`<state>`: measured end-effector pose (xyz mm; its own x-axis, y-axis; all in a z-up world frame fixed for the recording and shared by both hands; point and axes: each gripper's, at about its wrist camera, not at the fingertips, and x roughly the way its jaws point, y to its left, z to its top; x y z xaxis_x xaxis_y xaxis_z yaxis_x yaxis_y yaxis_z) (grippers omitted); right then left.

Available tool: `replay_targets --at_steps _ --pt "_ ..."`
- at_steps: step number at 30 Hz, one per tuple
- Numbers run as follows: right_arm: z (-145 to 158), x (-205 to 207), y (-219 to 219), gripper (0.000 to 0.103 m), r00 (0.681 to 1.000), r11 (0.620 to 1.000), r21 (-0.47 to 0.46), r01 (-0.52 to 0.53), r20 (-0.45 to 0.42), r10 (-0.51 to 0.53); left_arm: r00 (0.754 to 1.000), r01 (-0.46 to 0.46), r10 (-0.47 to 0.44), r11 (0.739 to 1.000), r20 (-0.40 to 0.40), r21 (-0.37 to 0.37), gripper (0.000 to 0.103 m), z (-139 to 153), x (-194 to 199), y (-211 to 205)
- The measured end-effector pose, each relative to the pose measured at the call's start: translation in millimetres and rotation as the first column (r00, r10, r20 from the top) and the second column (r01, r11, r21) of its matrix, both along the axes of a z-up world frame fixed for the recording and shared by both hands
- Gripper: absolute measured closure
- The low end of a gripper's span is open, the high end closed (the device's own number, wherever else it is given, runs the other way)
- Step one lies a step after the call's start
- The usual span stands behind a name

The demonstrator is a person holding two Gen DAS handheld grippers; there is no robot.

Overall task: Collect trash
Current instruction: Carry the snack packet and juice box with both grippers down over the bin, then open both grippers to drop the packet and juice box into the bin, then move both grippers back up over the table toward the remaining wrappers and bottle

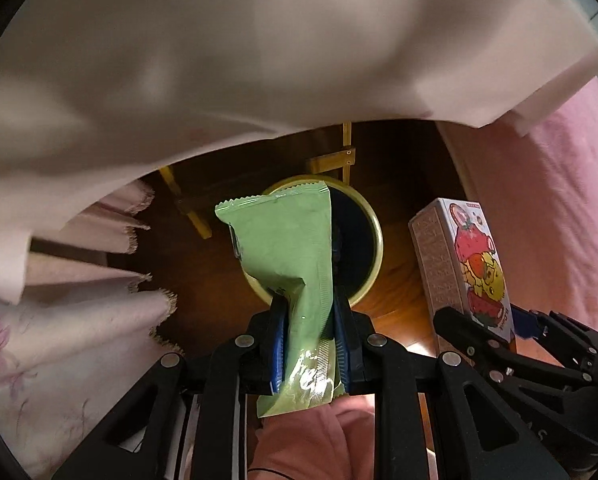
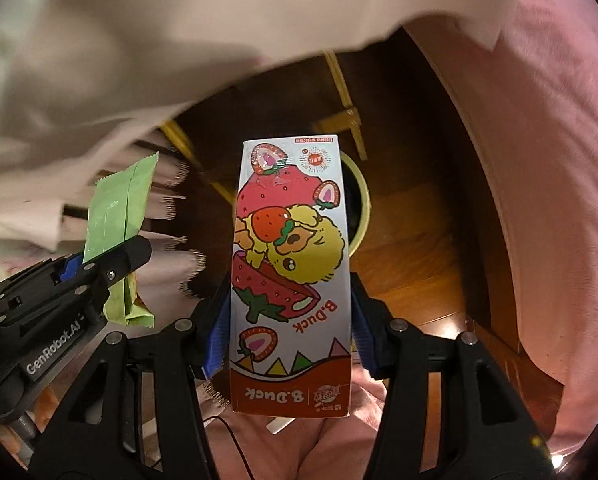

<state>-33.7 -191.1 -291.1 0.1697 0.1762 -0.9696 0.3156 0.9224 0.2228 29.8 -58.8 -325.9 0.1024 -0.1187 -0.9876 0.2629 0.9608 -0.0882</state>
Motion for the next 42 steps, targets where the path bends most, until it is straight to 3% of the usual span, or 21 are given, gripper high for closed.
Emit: replay_targets --at_steps 2,4,6,11,16,24,27,31,36,42 --pt "-15 4 0 0.054 1.0 1.0 -0.006 0.004 -0.005 -0.004 1.0 0.01 -0.01 1.0 -0.001 -0.007 0.078 -16 9 -6" --pt "-30 7 -4 0.054 1.0 1.0 -0.014 0.006 -0.012 -0.006 1.0 -0.001 0.001 1.0 0.004 -0.02 0.056 -29 18 -7" --pt "-45 13 -11 0.054 1.0 1.0 -0.016 0.01 -0.017 -0.01 1.0 -0.013 0.013 1.0 0.003 -0.028 0.047 -39 28 -5" --pt "-66 34 -16 0.054 0.999 0.999 -0.033 0.014 -0.034 -0.016 0.999 -0.049 0.049 0.999 -0.009 -0.015 0.042 -56 42 6" --pt "-71 44 -12 0.054 0.999 0.999 -0.034 -0.006 -0.04 0.005 0.996 -0.088 0.088 0.996 0.029 -0.004 0.022 -51 43 24" --pt "-78 74 9 0.052 0.998 0.999 0.008 -0.039 -0.039 0.04 0.988 -0.143 0.143 0.99 0.065 -0.004 0.021 -38 38 61" --pt "-83 84 17 0.036 0.999 0.999 0.014 -0.044 -0.026 0.044 0.986 -0.152 0.151 0.988 0.077 -0.001 0.02 -32 34 69" --pt "-77 90 25 0.035 0.998 0.998 0.004 -0.061 -0.01 0.061 0.983 -0.165 0.165 0.986 0.08 -0.004 0.02 -19 30 77" --pt "-53 84 29 0.035 0.998 0.998 -0.009 -0.069 -0.003 0.069 0.982 -0.164 0.165 0.986 0.089 -0.02 0.02 5 30 80" --pt "14 71 31 0.035 0.999 0.999 -0.018 -0.043 0.02 0.043 0.982 -0.131 0.137 0.99 0.131 -0.05 0.02 78 27 85"
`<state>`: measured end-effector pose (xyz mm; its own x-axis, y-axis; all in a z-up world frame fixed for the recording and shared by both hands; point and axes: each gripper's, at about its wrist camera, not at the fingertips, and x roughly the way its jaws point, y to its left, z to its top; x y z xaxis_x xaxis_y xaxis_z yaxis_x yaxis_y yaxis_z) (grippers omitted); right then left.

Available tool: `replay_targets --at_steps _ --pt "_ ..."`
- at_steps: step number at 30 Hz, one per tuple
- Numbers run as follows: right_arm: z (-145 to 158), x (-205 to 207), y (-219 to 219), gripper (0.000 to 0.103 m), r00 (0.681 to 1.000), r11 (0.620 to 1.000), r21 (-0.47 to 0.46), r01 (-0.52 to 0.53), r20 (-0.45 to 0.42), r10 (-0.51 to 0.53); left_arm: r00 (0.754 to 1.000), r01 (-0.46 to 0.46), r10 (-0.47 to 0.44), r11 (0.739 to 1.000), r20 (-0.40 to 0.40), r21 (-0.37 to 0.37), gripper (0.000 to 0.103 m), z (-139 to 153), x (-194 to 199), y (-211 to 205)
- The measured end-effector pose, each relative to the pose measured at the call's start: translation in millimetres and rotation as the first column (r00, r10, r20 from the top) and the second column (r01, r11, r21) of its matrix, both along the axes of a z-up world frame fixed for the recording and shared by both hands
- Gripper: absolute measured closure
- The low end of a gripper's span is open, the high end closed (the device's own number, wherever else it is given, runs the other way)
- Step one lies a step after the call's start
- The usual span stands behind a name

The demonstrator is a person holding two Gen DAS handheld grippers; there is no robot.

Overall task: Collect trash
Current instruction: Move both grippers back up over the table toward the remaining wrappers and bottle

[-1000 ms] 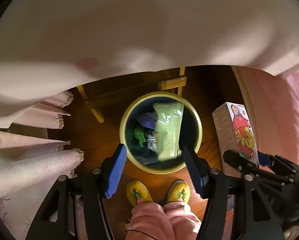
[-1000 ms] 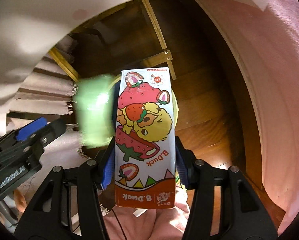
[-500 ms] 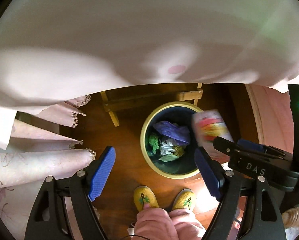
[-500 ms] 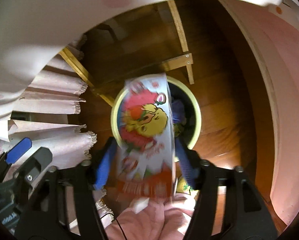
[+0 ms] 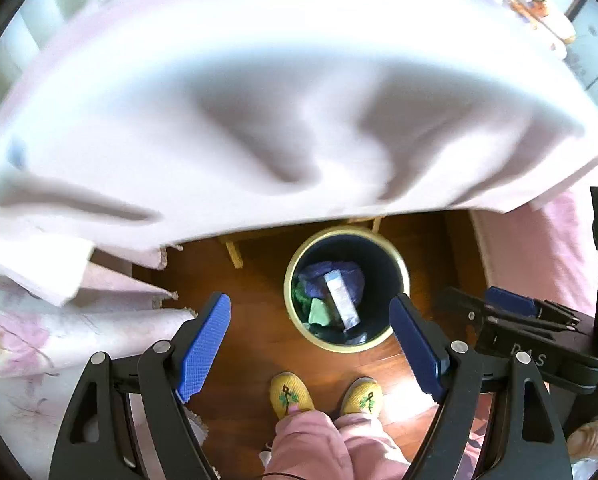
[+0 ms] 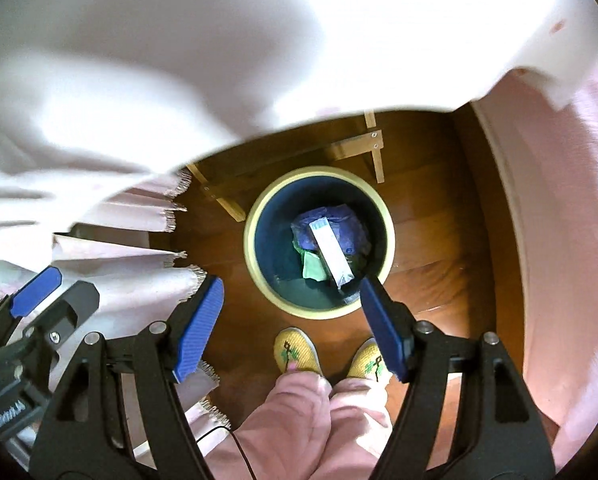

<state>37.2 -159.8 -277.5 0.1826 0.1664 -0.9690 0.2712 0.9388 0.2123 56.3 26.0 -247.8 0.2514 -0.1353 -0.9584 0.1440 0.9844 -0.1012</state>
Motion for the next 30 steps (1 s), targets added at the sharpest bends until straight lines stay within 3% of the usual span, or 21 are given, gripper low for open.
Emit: replay_targets --at_steps 10,18,24,30 --pt "157 -15 18 0.035 0.993 0.999 -0.047 -0.009 0.12 0.014 0.98 0.096 -0.089 0.995 0.177 -0.03 0.02 160 2 18" --pt "277 -17 23 0.035 0.954 0.992 -0.119 0.037 0.299 0.0 0.924 0.194 -0.165 0.98 0.345 -0.051 0.02 266 12 24" --pt "335 -15 25 0.035 0.91 0.983 -0.157 0.097 0.413 -0.023 0.881 0.245 -0.198 0.968 0.43 -0.055 0.02 320 29 14" --pt "368 1 17 0.035 0.878 0.975 -0.192 0.111 0.479 -0.006 0.868 0.232 -0.18 0.971 0.463 -0.059 0.02 345 59 -5"
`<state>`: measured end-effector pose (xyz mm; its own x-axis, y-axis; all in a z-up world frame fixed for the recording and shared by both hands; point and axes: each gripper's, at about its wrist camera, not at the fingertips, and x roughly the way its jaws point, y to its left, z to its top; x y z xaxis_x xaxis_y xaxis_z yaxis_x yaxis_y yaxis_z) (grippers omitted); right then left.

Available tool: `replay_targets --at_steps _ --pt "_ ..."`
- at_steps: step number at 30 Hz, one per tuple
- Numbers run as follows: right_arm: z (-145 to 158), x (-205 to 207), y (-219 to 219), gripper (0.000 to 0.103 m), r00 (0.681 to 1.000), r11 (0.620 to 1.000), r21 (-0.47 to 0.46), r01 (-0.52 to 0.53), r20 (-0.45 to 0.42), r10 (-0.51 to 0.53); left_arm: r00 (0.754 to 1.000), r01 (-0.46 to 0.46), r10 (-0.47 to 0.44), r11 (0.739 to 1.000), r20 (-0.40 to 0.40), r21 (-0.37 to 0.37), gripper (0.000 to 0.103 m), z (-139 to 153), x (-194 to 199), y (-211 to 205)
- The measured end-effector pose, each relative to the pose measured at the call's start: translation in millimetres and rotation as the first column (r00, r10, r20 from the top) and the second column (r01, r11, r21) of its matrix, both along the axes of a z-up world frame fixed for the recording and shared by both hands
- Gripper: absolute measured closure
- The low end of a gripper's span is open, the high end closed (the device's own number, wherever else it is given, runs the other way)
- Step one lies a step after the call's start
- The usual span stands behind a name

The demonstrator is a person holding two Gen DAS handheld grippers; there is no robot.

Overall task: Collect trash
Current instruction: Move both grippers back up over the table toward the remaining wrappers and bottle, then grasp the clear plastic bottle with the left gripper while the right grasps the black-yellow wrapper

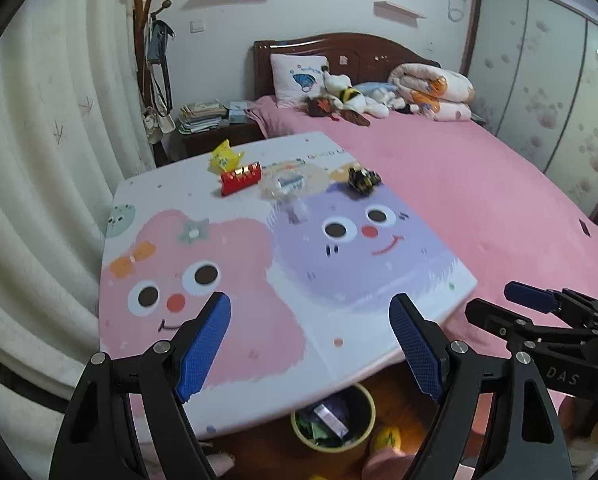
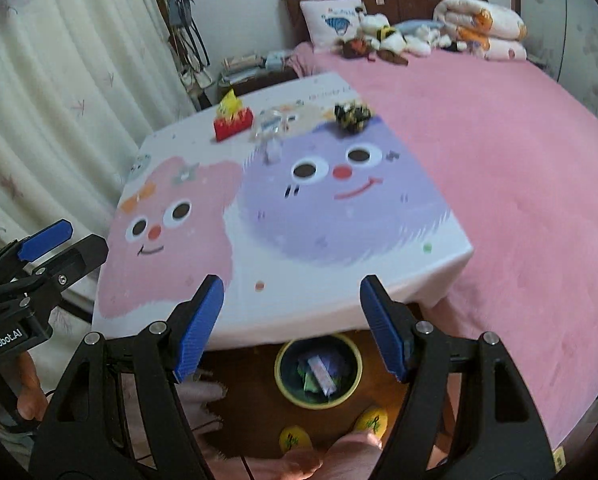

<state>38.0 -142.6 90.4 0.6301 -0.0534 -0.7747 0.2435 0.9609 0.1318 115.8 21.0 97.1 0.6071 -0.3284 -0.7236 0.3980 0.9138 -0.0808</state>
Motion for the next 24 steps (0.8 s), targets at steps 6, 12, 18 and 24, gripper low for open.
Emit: replay_targets --at_steps 6,12,18,24 --pt "14 40 -31 0.035 0.999 1.0 -0.009 -0.026 0.04 0.027 0.998 -0.062 0.062 0.998 -0.021 0.005 0.02 -1 59 -26" --pt "5 125 -91 0.035 0.995 0.995 0.013 -0.096 0.043 0.095 0.989 -0.137 0.139 0.99 -0.043 0.039 0.02 -17 139 -68" --pt "-21 226 -159 0.035 0.984 0.984 0.033 -0.177 -0.021 0.178 0.956 -0.237 0.245 0.969 -0.162 0.07 0.02 -57 240 -123" --pt "-64 323 -216 0.035 0.962 0.967 0.027 -0.253 -0.098 0.254 0.9 -0.33 0.357 0.933 -0.25 0.144 0.02 -120 330 -166"
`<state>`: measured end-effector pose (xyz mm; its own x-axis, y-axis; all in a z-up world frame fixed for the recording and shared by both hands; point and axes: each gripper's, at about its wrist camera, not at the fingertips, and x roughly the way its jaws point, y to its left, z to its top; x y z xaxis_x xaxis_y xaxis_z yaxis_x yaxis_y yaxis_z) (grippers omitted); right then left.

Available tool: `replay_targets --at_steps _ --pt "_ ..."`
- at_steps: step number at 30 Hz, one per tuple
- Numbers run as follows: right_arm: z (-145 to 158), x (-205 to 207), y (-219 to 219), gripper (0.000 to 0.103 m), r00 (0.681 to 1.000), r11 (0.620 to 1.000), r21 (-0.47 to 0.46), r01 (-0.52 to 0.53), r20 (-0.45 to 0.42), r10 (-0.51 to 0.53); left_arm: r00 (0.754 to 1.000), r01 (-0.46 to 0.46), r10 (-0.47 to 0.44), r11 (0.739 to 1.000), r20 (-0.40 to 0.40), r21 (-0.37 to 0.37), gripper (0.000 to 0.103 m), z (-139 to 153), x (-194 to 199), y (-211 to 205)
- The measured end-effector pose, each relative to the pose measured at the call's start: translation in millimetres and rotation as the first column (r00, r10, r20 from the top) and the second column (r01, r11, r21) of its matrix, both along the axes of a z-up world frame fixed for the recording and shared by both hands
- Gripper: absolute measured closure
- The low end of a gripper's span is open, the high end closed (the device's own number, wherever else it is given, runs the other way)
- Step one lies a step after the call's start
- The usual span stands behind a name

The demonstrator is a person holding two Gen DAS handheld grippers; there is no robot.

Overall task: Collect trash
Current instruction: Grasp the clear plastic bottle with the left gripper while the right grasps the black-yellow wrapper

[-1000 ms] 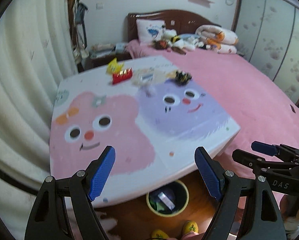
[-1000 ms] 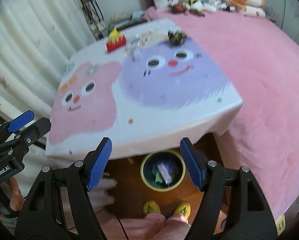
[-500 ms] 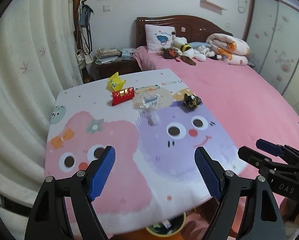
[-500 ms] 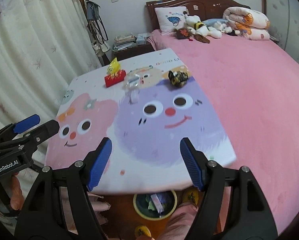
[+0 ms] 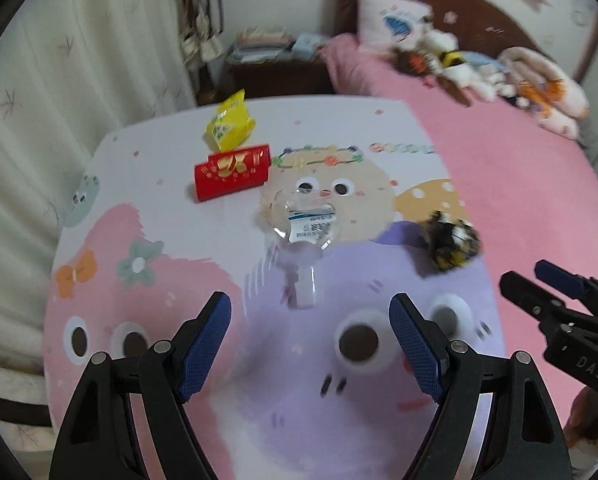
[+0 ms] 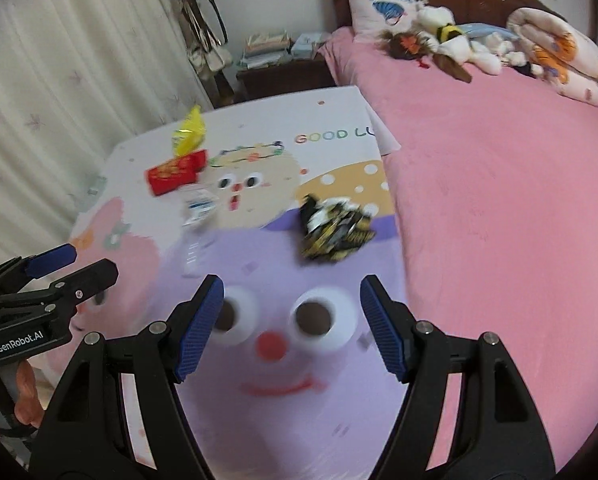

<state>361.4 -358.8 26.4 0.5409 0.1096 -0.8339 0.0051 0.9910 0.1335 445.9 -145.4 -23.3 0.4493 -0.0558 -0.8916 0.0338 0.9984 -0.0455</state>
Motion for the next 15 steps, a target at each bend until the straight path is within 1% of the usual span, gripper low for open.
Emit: replay_targets --at_steps 3,6,9,13,15 --pt "-27 40 -21 0.034 0.999 1.0 0.01 -0.023 -0.043 0.023 0.997 -0.051 0.052 0.998 -0.051 0.022 0.02 -33 34 -8" --pt "-59 74 -36 0.033 0.995 0.999 0.005 -0.041 -0.096 0.041 0.993 -0.084 0.086 0.996 -0.082 0.037 0.02 -54 55 -10" --pt "-82 94 -39 0.033 0.99 0.998 0.022 -0.058 -0.126 0.06 0.986 -0.117 0.123 0.991 -0.112 0.057 0.02 -75 77 -15" --pt "-100 106 -35 0.033 0.985 0.995 0.036 -0.092 -0.144 0.096 0.977 -0.154 0.163 0.985 -0.135 0.076 0.02 -92 93 -16" --pt "-103 110 -31 0.033 0.984 0.993 0.042 -0.107 -0.141 0.112 0.973 -0.172 0.183 0.981 -0.139 0.086 0.02 -98 101 -17"
